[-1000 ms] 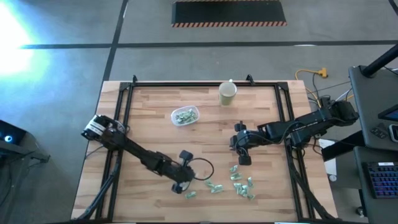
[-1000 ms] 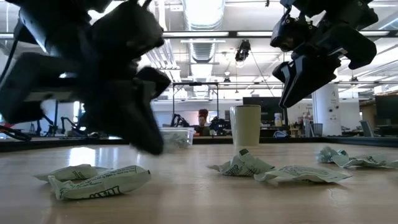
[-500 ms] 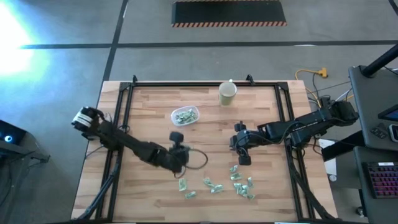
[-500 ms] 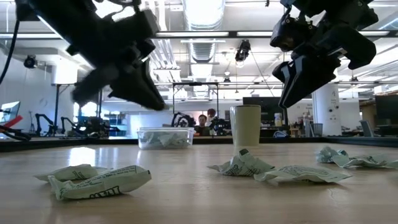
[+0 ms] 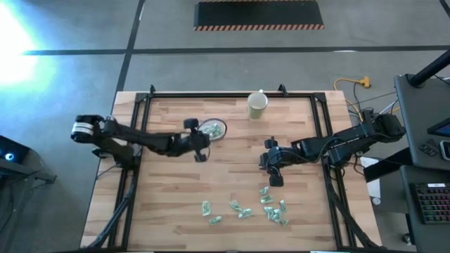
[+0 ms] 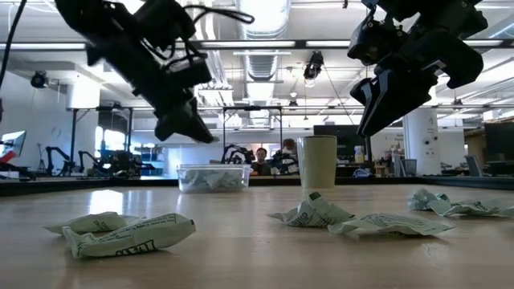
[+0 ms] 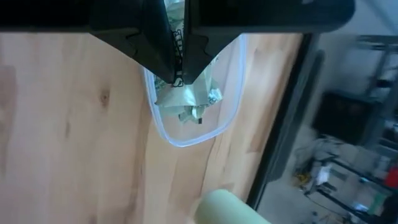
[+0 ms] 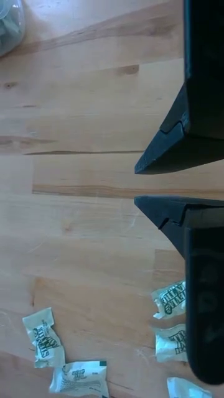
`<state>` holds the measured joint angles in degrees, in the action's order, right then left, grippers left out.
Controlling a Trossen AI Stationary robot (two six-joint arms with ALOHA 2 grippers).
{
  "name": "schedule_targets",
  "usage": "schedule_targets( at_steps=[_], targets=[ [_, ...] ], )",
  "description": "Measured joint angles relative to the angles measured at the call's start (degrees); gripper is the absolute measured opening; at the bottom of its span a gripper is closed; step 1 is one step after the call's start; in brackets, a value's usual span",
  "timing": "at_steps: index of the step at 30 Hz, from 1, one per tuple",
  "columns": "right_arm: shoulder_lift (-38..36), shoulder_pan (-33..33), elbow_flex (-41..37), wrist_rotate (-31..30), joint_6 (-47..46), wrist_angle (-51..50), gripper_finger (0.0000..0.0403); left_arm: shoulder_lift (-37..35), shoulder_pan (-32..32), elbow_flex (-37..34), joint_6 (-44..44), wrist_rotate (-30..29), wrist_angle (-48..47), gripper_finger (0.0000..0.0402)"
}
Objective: Pick and place Stevia / Truvia into bins
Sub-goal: Put the stevia packet into the transparent container
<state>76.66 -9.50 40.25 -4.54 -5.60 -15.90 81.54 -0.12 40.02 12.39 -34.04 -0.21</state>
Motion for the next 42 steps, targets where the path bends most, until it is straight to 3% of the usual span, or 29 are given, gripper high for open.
schedule_targets(
  at_steps=[6, 29, 33, 42],
  targets=[
    [0.00, 0.00, 0.00, 0.00, 0.23, -0.04, 0.0056, 0.89, -5.48, -3.53, 2.07, 5.28, 10.12, 0.0011],
    [0.00, 0.00, 0.00, 0.00, 0.23, -0.04, 0.0057, 2.75, -10.56, -3.97, -0.14, 4.77, 10.24, 0.0013],
    [0.00, 0.00, 0.00, 0.00, 0.24, -0.02, 0.0057, 2.75, -10.54, -4.11, -0.21, 5.28, 10.10, 0.0037],
    [0.00, 0.00, 0.00, 0.00, 0.23, -0.02, 0.0057, 2.75, -10.54, -4.75, -1.70, 5.20, 10.12, 0.0130]
  ],
)
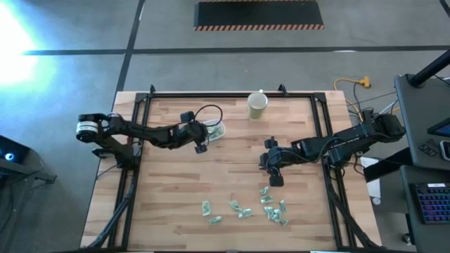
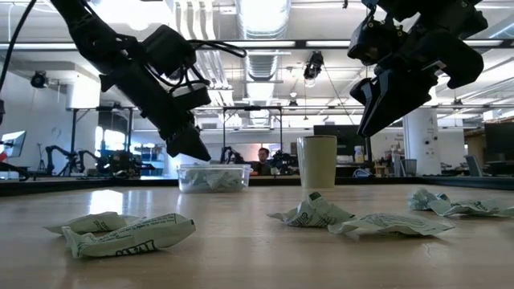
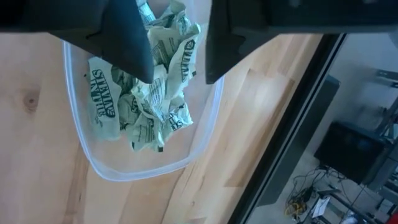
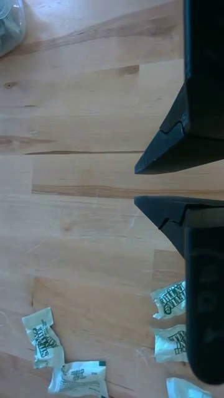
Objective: Pick and place Stevia / Truvia into bins
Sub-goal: Put the stevia packet into the transparent container
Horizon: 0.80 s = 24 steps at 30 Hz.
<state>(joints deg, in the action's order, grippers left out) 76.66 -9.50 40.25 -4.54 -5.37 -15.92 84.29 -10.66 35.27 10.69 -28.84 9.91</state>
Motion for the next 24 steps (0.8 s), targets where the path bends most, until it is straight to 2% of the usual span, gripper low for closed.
schedule_targets(
  at_steps=[7, 14, 20, 24],
  targets=[
    [0.00, 0.00, 0.00, 0.29, -0.87, 0.00, 0.0057, -1.64, 0.89, -0.02, -1.42, 0.75, -0.57, 0.0170],
    [0.13, -0.42, -0.79, 6.13, -5.39, 0.15, 0.0057, -7.03, 5.42, -0.04, -3.10, 3.69, -5.13, 0.0171],
    [0.13, -3.88, -3.68, 6.32, -7.74, 2.66, 0.0057, -11.30, 10.87, -0.07, -4.36, 4.13, -6.68, 0.0171],
    [0.13, -7.00, -6.18, 6.10, -7.76, 9.09, 0.0057, -12.49, 13.08, -0.15, -4.36, 4.24, -6.68, 0.0171]
  ],
)
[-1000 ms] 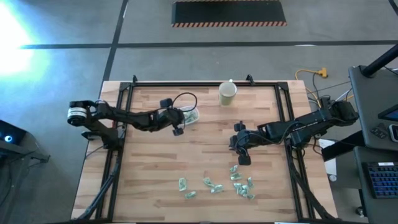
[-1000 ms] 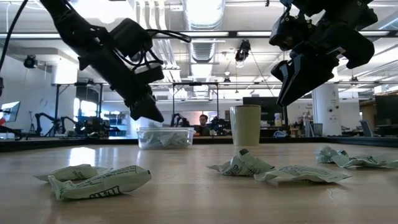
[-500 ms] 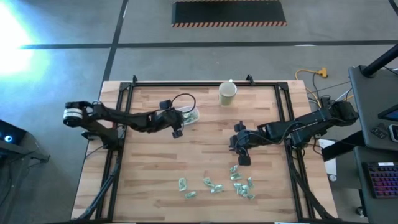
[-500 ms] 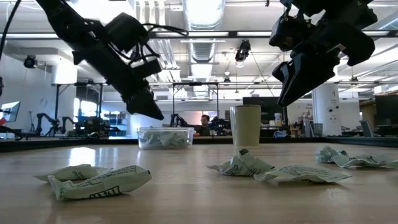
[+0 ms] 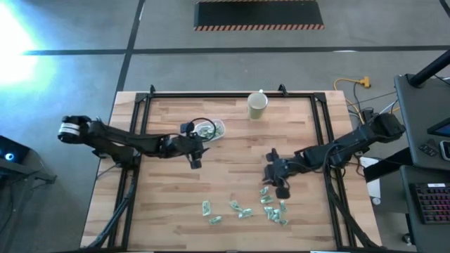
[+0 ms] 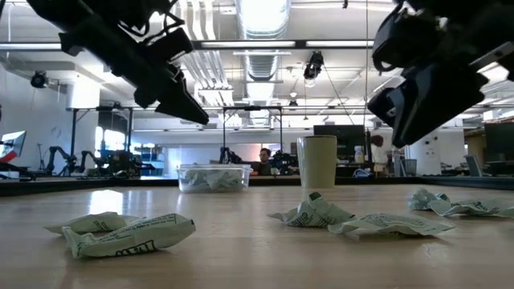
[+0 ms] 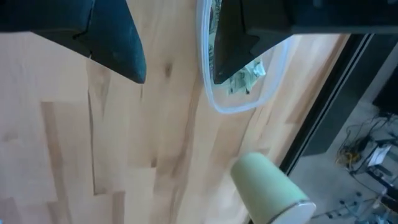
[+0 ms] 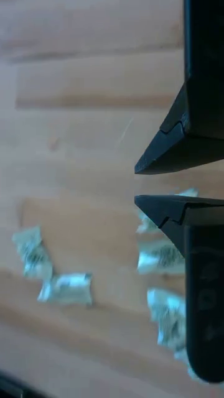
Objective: Pick and place Stevia / Truvia into bins
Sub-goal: Put the stevia packet into the transparent container
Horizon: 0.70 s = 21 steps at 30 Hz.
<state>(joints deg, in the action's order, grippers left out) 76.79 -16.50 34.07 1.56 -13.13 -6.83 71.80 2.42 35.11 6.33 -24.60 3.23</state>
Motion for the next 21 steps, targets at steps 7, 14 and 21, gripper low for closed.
schedule_targets(
  at_steps=[7, 14, 21],
  targets=[
    [0.00, -4.78, -5.13, -0.18, 0.05, 11.57, 0.0057, -0.60, 0.72, -0.02, 0.00, -0.13, 0.10, 0.0171],
    [0.02, -9.09, -9.49, -5.32, -0.42, 19.14, 0.0057, -0.60, 0.76, -0.23, -0.01, -0.17, 0.16, 0.0171],
    [1.73, -11.03, -10.01, -9.32, -0.36, 21.20, 0.0057, -0.60, 0.74, -0.80, -0.02, -0.28, 0.14, 0.0171]
  ],
)
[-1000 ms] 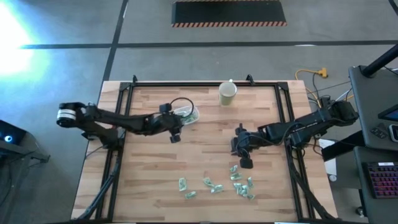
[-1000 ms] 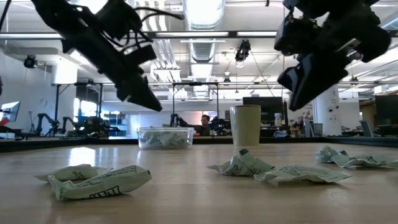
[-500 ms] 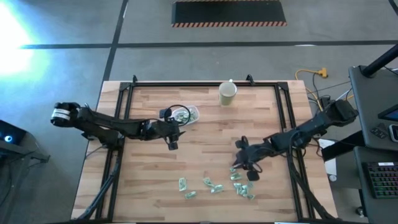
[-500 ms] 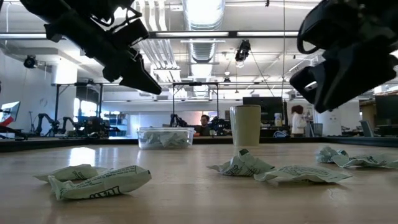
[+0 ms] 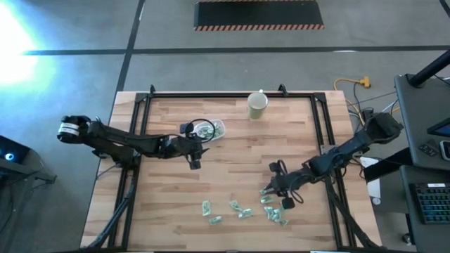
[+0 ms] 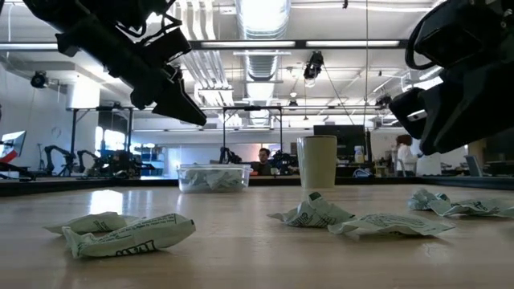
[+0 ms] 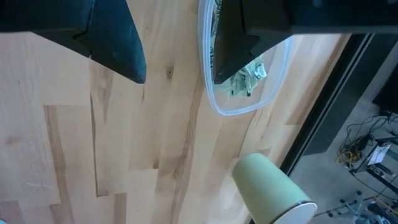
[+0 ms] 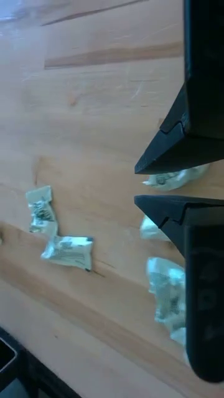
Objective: Pick and place Stevia / Truvia into bins
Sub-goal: Put the stevia packet into the transparent container
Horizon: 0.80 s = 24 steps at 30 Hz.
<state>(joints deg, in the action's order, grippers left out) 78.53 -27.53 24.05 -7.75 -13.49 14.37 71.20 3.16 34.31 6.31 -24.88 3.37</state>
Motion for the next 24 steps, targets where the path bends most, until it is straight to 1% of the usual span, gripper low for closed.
schedule_targets(
  at_steps=[4, 7, 10, 17, 24],
  targets=[
    [4.25, 0.00, 0.05, -0.21, 0.46, 4.22, 0.0057, 0.00, 0.00, -0.01, -0.02, 0.01, 0.02, 0.0171],
    [7.27, 0.02, 0.85, -0.23, 0.66, 4.35, 0.0057, 0.00, 0.00, -0.01, -0.02, 0.01, 0.01, 0.0171],
    [9.17, 0.04, 1.60, -0.46, 1.60, 4.34, 0.0066, 0.00, 0.00, -0.03, -0.03, 0.02, 0.02, 0.0171],
    [9.66, 0.04, 2.16, -2.81, 1.61, 3.80, 0.0107, 0.00, -0.04, -0.12, -0.05, 0.12, 0.01, 0.0171],
    [9.74, 0.04, 2.11, -2.94, 0.56, 3.37, 0.0135, 0.00, -0.04, -0.29, -0.09, 0.17, 0.01, 0.0171]
  ],
)
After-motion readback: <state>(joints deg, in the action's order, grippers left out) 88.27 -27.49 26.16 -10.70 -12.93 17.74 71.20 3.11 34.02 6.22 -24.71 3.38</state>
